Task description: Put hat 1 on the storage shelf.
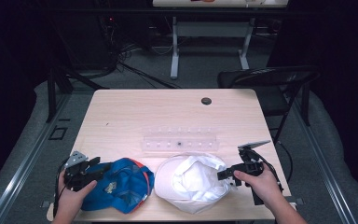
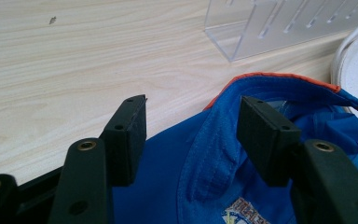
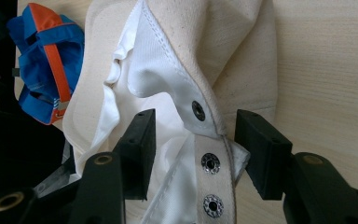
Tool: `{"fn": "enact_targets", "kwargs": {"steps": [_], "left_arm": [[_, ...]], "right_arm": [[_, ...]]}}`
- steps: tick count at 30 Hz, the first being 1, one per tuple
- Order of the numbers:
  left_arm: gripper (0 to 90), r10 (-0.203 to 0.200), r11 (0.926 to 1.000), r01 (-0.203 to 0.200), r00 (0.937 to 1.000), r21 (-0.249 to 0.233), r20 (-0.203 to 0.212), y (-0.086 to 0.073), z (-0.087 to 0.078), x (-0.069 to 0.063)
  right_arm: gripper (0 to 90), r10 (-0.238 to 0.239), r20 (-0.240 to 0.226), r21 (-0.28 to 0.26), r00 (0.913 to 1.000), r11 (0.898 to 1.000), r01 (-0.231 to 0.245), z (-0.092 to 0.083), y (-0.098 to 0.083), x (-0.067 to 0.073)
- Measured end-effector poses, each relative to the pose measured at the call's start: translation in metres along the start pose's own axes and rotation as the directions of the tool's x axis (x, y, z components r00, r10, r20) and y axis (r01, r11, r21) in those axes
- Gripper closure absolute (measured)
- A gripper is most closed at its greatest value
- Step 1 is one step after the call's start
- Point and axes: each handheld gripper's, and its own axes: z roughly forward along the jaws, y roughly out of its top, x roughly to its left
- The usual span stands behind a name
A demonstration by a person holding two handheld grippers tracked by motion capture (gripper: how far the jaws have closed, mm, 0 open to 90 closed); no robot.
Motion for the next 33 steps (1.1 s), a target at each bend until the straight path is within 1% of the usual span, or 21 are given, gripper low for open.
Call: {"fn": "enact_targets", "kwargs": {"steps": [4, 7, 8, 11, 12, 13, 15, 16, 17, 19, 20, 21, 22, 24, 25, 27, 28, 29, 31, 32, 33], "left_arm": [[43.1, 0.0, 1.0, 0.0, 1.0, 0.0, 0.001, 0.0, 0.0, 0.0], [43.2, -0.001, 1.0, 0.001, 1.0, 0.0, 0.001, 0.0, 0.001, 0.001], [43.2, -0.002, 1.0, 0.002, 1.0, -0.001, 0.0, 0.0, 0.001, 0.001], [43.1, -0.002, 1.0, 0.002, 1.0, -0.001, 0.0, 0.0, 0.001, 0.001], [43.1, -0.001, 1.0, 0.001, 1.0, -0.001, 0.0, 0.0, 0.001, 0.001], [43.2, -0.001, 1.0, 0.001, 1.0, -0.001, -0.001, 0.0, 0.001, 0.001], [43.1, -0.001, 1.0, 0.001, 1.0, -0.001, -0.001, 0.0, 0.001, 0.001], [43.2, -0.001, 1.0, 0.001, 1.0, -0.001, -0.001, 0.0, 0.001, 0.001], [43.1, -0.001, 1.0, 0.001, 1.0, -0.001, -0.001, 0.0, 0.001, 0.001], [43.2, -0.001, 1.0, 0.001, 1.0, -0.001, -0.002, 0.0, 0.001, 0.001], [43.2, 0.0, 1.0, 0.0, 1.0, -0.001, -0.002, 0.0, 0.0, 0.001], [43.1, 0.001, 1.0, -0.001, 1.0, -0.001, -0.001, 0.0, 0.0, 0.001], [43.2, 0.001, 1.0, -0.001, 1.0, -0.002, -0.002, 0.0, 0.0, 0.001], [43.2, 0.001, 1.0, -0.001, 1.0, -0.002, -0.002, 0.0, 0.0, 0.001], [43.2, 0.001, 1.0, -0.001, 1.0, -0.002, -0.002, 0.0, 0.0, 0.001], [43.1, 0.0, 1.0, 0.0, 1.0, -0.002, -0.003, 0.0, 0.0, 0.001], [43.1, 0.0, 1.0, 0.0, 1.0, -0.002, -0.002, 0.0, 0.0, 0.001], [43.2, -0.001, 1.0, 0.001, 1.0, -0.003, -0.003, 0.0, 0.0, 0.001], [43.1, -0.001, 1.0, 0.0, 1.0, -0.003, -0.003, 0.0, 0.0, 0.001], [43.1, 0.0, 1.0, 0.0, 1.0, -0.002, -0.003, 0.0, 0.0, 0.001], [43.2, 0.001, 1.0, -0.001, 1.0, -0.002, -0.002, 0.0, 0.0, 0.001]], "right_arm": [[54.2, 0.013, -0.017, 0.002, 0.9998, 1.0, -0.013, -0.003, 0.001, 0.002], [57.9, 0.056, -0.029, -0.001, 0.998, 0.998, -0.056, -0.005, 0.002, 0.004], [58.8, 0.061, -0.033, -0.021, 0.9976, 0.998, -0.061, -0.005, 0.002, 0.004], [64.2, 0.063, -0.033, -0.004, 0.9975, 0.998, -0.063, -0.008, 0.004, 0.005], [66.1, 0.068, -0.024, -0.004, 0.9974, 0.998, -0.068, -0.008, 0.004, 0.006], [67.5, 0.045, -0.023, 0.013, 0.9987, 0.999, -0.045, -0.01, 0.005, 0.006], [69.9, 0.053, -0.012, 0.003, 0.9985, 0.999, -0.053, -0.01, 0.005, 0.008], [71.3, 0.045, -0.011, 0.019, 0.9989, 0.999, -0.045, -0.011, 0.006, 0.009], [71.3, 0.045, -0.011, 0.019, 0.9989, 0.999, -0.045, -0.011, 0.006, 0.009], [75.2, 0.043, 0.0, 0.032, 0.9991, 0.999, -0.043, -0.011, 0.007, 0.013], [76.4, 0.048, 0.008, 0.019, 0.9988, 0.999, -0.048, -0.011, 0.007, 0.015], [79.1, 0.029, 0.014, 0.039, 0.9995, 0.999, -0.03, -0.012, 0.008, 0.015], [79.6, 0.041, 0.019, 0.024, 0.999, 0.999, -0.042, -0.011, 0.008, 0.018], [80.4, 0.013, 0.022, 0.055, 0.9997, 0.998, -0.014, -0.013, 0.009, 0.018], [80.6, 0.031, 0.034, 0.037, 0.9989, 0.999, -0.032, -0.011, 0.009, 0.02], [80.9, 0.013, 0.035, 0.056, 0.9993, 0.998, -0.015, -0.012, 0.01, 0.021], [81.0, 0.025, 0.036, 0.047, 0.9991, 0.999, -0.027, -0.011, 0.01, 0.022], [81.1, 0.03, 0.04, 0.054, 0.9988, 0.998, -0.032, -0.011, 0.011, 0.023], [81.2, 0.024, 0.044, 0.054, 0.9987, 0.998, -0.026, -0.011, 0.011, 0.023], [81.2, 0.033, 0.054, 0.052, 0.998, 0.998, -0.036, -0.011, 0.012, 0.026], [81.3, 0.019, 0.063, 0.064, 0.9978, 0.998, -0.023, -0.012, 0.013, 0.026]]}}
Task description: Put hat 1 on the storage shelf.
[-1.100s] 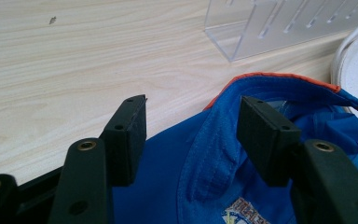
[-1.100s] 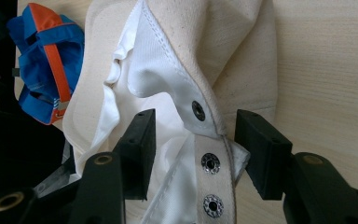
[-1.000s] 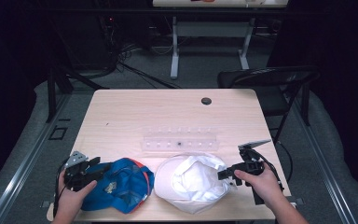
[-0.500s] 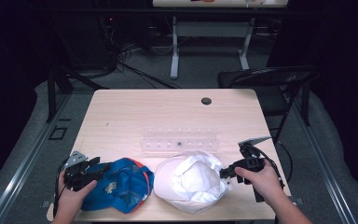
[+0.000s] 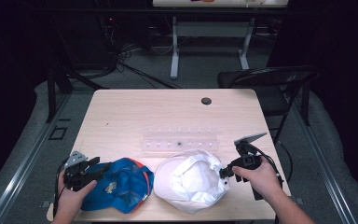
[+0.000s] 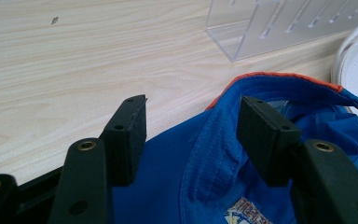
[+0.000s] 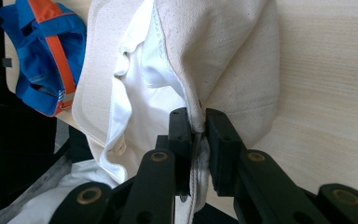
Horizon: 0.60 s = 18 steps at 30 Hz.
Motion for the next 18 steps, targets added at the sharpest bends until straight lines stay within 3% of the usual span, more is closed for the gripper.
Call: {"fn": "enact_targets", "kwargs": {"steps": [5, 10, 14, 16, 18], "left_arm": [[43.1, 0.002, 1.0, -0.002, 1.0, 0.001, 0.0, 0.0, 0.0, 0.0], [43.2, 0.002, 1.0, -0.002, 1.0, 0.0, 0.001, 0.0, 0.0, 0.0], [43.2, 0.001, 1.0, -0.001, 1.0, 0.0, 0.001, 0.0, 0.0, 0.0], [43.2, 0.002, 1.0, -0.002, 1.0, 0.0, 0.002, 0.0, 0.0, 0.0], [43.2, 0.003, 1.0, -0.003, 1.0, 0.0, 0.002, 0.0, 0.0, 0.0]], "right_arm": [[81.5, 0.006, 0.022, -0.005, 0.9997, 1.0, -0.006, 0.001, 0.001, 0.006], [81.6, -0.02, 0.046, 0.037, 0.9988, 0.999, 0.019, 0.0, 0.005, 0.01], [81.7, -0.014, 0.063, 0.037, 0.9979, 0.999, 0.011, 0.0, 0.007, 0.015], [81.7, -0.036, 0.079, 0.069, 0.9962, 0.997, 0.03, -0.003, 0.01, 0.018], [81.8, -0.02, 0.088, 0.048, 0.996, 0.999, 0.016, -0.003, 0.01, 0.022]]}}
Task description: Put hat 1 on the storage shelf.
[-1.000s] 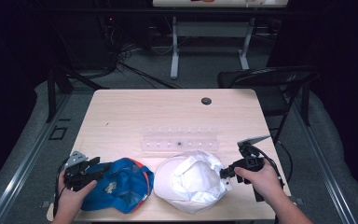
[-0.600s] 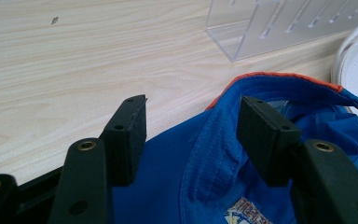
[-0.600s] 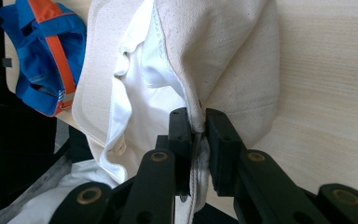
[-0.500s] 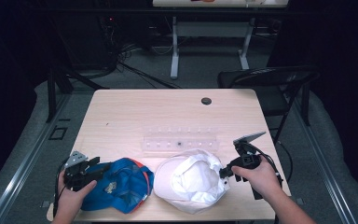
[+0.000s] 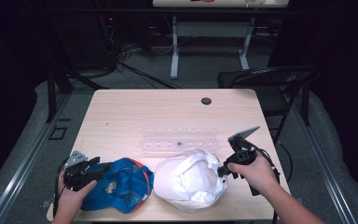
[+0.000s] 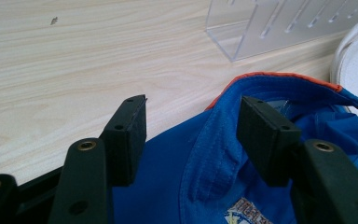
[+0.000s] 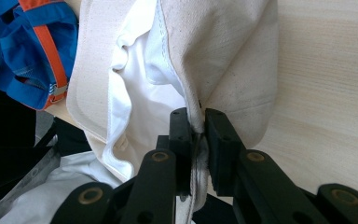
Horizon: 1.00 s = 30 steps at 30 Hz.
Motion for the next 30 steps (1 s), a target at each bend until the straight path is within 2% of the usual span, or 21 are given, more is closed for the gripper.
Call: {"fn": "enact_targets", "kwargs": {"steps": [3, 4, 6, 8, 10, 13, 14, 15, 16, 18, 19, 20, 21, 26, 30], "left_arm": [[43.2, 0.001, 1.0, -0.001, 1.0, 0.0, 0.0, 0.0, 0.0, 0.0], [43.2, 0.001, 1.0, -0.001, 1.0, 0.0, 0.0, 0.0, 0.0, 0.0], [43.1, 0.002, 1.0, -0.002, 1.0, 0.0, 0.0, 0.0, 0.0, 0.0], [43.2, 0.002, 1.0, -0.002, 1.0, 0.0, 0.0, 0.0, 0.0, 0.0], [43.1, 0.001, 1.0, -0.001, 1.0, 0.0, 0.0, 0.0, 0.0, 0.0], [43.2, 0.0, 1.0, 0.0, 1.0, -0.001, -0.001, 0.0, 0.0, 0.0], [43.2, -0.001, 1.0, 0.001, 1.0, 0.001, -0.002, 0.0, 0.0, 0.0], [43.2, -0.001, 1.0, 0.001, 1.0, 0.0, -0.002, 0.0, 0.0, 0.001], [43.1, -0.001, 1.0, 0.001, 1.0, 0.0, -0.003, 0.0, 0.0, 0.001], [43.1, -0.001, 1.0, 0.001, 1.0, 0.0, -0.003, 0.0, 0.0, 0.001], [43.2, -0.001, 1.0, 0.001, 1.0, 0.0, -0.003, 0.0, 0.0, 0.001], [43.2, 0.001, 1.0, -0.001, 1.0, 0.009, 0.0, 0.0, 0.0, 0.001], [43.2, 0.001, 1.0, -0.001, 1.0, 0.01, 0.0, 0.0, -0.001, 0.001], [43.2, -0.001, 1.0, 0.001, 1.0, 0.004, 0.0, 0.0, 0.0, 0.001], [43.2, -0.001, 1.0, 0.001, 1.0, 0.003, 0.001, 0.0, 0.0, 0.001]], "right_arm": [[81.8, -0.004, 0.011, 0.012, 0.9999, 1.0, 0.004, -0.004, 0.003, 0.006], [81.8, 0.007, 0.016, -0.003, 0.9998, 1.0, -0.007, -0.005, 0.003, 0.008], [81.7, -0.014, 0.025, 0.018, 0.9996, 1.0, 0.013, -0.009, 0.006, 0.011], [81.8, 0.006, 0.03, -0.004, 0.9995, 1.0, -0.006, -0.01, 0.007, 0.015], [81.8, -0.007, 0.031, 0.009, 0.9995, 1.0, 0.007, -0.014, 0.009, 0.017], [81.9, -0.003, 0.039, 0.002, 0.9992, 1.0, 0.003, -0.019, 0.012, 0.022], [81.9, -0.013, 0.043, 0.017, 0.999, 1.0, 0.013, -0.021, 0.013, 0.022], [81.9, 0.009, 0.04, -0.008, 0.9992, 1.0, -0.008, -0.021, 0.014, 0.025], [81.9, -0.004, 0.047, 0.01, 0.9989, 1.0, 0.003, -0.023, 0.015, 0.026], [81.9, 0.009, 0.049, -0.007, 0.9987, 1.0, -0.009, -0.024, 0.016, 0.029], [81.9, -0.02, 0.053, 0.027, 0.9984, 0.999, 0.019, -0.028, 0.018, 0.029], [81.9, 0.005, 0.05, -0.004, 0.9987, 1.0, -0.005, -0.027, 0.018, 0.032], [81.9, 0.002, 0.045, -0.009, 0.999, 1.0, -0.002, -0.028, 0.019, 0.033], [81.9, -0.001, 0.024, 0.006, 0.9997, 1.0, 0.0, -0.038, 0.024, 0.037], [81.9, 0.023, -0.018, -0.014, 0.9996, 1.0, -0.024, -0.044, 0.026, 0.041]]}}
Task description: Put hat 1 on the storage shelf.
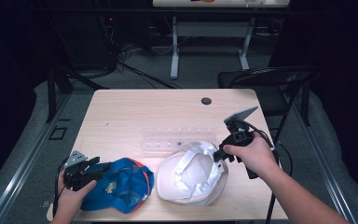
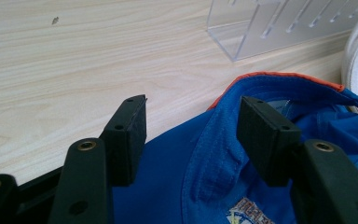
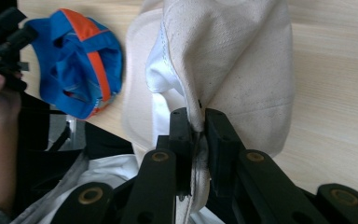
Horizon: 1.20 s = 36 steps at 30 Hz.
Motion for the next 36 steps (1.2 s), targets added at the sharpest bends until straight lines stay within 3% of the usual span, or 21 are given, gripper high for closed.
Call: {"fn": "enact_targets", "kwargs": {"steps": [5, 8, 13, 17, 18, 22, 25, 33, 36], "left_arm": [[43.2, -0.001, 1.0, 0.001, 1.0, 0.001, 0.0, 0.0, 0.0, 0.0], [43.2, -0.001, 1.0, 0.001, 1.0, 0.001, -0.001, 0.0, 0.0, 0.0], [43.2, -0.002, 0.9999, 0.002, 1.0, -0.01, -0.008, 0.0, 0.0, 0.0], [43.1, -0.003, 1.0, 0.002, 1.0, -0.009, -0.009, 0.0, 0.0, 0.0], [43.1, -0.004, 0.9999, 0.004, 0.9999, -0.009, -0.01, -0.001, 0.0, 0.0], [43.1, -0.008, 0.9999, 0.008, 0.9999, -0.015, -0.008, 0.0, 0.0, -0.001], [43.1, -0.008, 0.9998, 0.008, 0.9999, -0.02, -0.006, -0.001, 0.0, -0.001], [43.2, -0.01, 0.9997, 0.01, 0.9999, -0.024, -0.006, 0.0, -0.001, -0.002], [43.1, -0.007, 0.9994, 0.007, 1.0, -0.034, -0.004, 0.0, -0.001, -0.002]], "right_arm": [[81.9, -0.01, -0.037, 0.02, 0.9993, 1.0, 0.011, -0.006, 0.002, 0.001], [82.0, -0.001, -0.087, 0.012, 0.9962, 1.0, 0.002, -0.009, 0.003, 0.001], [82.0, 0.008, -0.163, 0.008, 0.9866, 1.0, -0.007, -0.012, 0.003, 0.002], [82.1, 0.005, -0.192, 0.014, 0.9814, 1.0, -0.002, -0.014, 0.004, 0.002], [82.1, 0.023, -0.202, -0.008, 0.979, 1.0, -0.025, -0.014, 0.003, 0.006], [82.1, 0.014, -0.23, -0.002, 0.973, 1.0, -0.015, -0.017, 0.004, 0.012], [82.2, 0.005, -0.273, -0.01, 0.9619, 1.0, -0.009, -0.022, 0.004, 0.022], [82.2, -0.028, -0.307, -0.015, 0.9512, 1.0, 0.025, -0.03, 0.009, 0.038], [82.2, -0.018, -0.315, -0.026, 0.9489, 1.0, 0.011, -0.032, 0.009, 0.041]]}}
